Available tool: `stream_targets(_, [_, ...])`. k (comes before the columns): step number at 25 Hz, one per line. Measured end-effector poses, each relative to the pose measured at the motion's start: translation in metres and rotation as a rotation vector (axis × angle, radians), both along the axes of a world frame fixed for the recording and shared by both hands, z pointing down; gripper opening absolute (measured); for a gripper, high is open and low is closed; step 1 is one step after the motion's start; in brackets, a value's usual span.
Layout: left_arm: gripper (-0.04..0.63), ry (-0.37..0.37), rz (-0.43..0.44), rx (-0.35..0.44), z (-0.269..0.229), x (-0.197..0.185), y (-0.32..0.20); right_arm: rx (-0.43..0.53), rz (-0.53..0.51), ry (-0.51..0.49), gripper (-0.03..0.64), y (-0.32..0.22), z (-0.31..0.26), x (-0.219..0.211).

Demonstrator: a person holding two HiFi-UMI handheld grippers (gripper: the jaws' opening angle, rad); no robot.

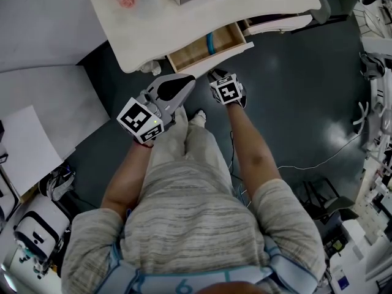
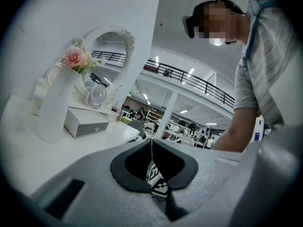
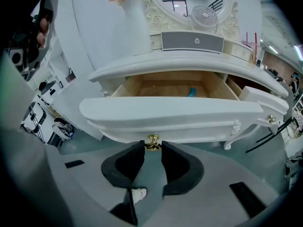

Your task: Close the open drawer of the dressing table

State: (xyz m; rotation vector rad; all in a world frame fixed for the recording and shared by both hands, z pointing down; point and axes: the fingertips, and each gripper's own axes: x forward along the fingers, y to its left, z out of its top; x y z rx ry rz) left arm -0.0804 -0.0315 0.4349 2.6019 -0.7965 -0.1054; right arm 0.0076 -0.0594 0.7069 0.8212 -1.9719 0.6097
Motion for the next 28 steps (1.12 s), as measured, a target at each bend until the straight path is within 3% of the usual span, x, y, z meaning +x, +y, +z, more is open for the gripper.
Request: stream_targets(28, [0.017, 0.001, 0.002, -0.028, 0.017, -0.009, -0.036, 0.061, -0.031, -0.019, 0.098, -0.082, -0.002, -0.05])
